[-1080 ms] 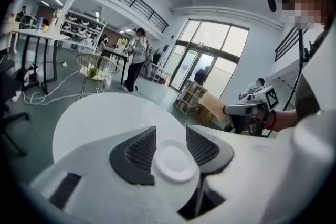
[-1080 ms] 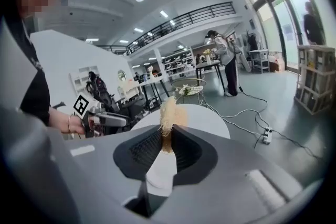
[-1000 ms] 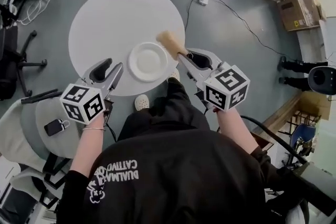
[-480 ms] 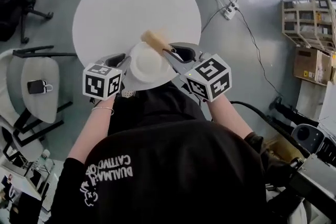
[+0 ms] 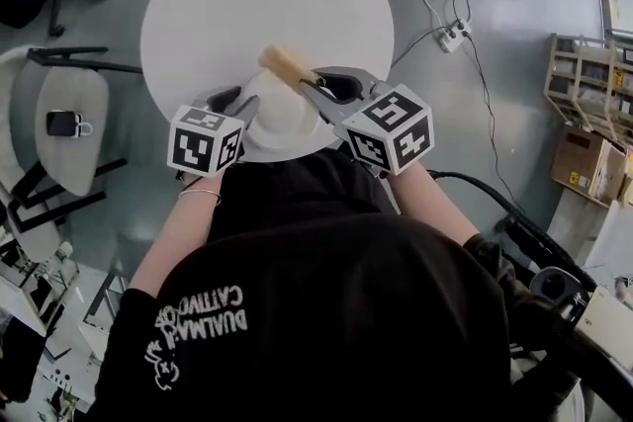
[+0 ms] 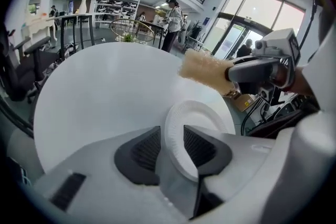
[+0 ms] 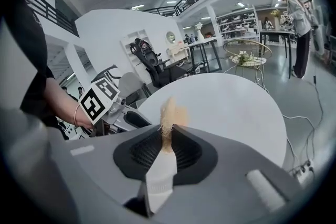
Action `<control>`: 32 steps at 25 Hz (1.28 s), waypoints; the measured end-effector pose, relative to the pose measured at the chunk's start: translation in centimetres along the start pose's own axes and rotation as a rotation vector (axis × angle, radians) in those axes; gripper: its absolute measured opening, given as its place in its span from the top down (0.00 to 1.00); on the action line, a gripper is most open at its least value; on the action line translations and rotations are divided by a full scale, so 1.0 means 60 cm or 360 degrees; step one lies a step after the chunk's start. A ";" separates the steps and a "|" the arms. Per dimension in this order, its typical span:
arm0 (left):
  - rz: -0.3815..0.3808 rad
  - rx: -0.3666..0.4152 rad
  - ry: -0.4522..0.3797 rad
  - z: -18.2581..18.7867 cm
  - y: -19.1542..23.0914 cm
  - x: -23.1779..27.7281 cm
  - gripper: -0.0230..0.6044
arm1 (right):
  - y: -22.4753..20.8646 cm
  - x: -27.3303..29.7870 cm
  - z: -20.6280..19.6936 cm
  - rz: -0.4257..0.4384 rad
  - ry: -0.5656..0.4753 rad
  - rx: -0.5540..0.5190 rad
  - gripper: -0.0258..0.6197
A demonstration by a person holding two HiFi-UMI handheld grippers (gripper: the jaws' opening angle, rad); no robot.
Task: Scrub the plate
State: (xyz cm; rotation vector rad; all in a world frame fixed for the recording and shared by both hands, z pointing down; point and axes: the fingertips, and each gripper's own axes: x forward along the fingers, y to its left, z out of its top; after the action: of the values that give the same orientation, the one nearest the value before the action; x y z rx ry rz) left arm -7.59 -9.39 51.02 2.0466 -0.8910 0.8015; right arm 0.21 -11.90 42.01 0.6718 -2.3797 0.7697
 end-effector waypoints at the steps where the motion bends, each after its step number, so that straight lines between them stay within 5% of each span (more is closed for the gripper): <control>1: 0.0033 0.0038 0.0013 -0.001 0.002 0.000 0.76 | -0.001 0.000 -0.001 0.0002 -0.0001 0.0012 0.87; 13: 0.0294 0.0292 0.0019 -0.004 -0.003 0.007 0.78 | 0.008 0.002 -0.019 0.0074 0.0033 -0.0022 0.87; 32: 0.0398 0.0138 0.0041 0.005 -0.034 0.015 0.82 | 0.025 0.029 -0.066 0.0252 0.0333 -0.0311 0.87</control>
State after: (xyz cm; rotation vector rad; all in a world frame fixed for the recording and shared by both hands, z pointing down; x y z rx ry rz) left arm -5.42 -8.98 50.76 2.0187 -1.1303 1.0141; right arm -0.62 -8.79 45.28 0.3094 -2.2951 0.6272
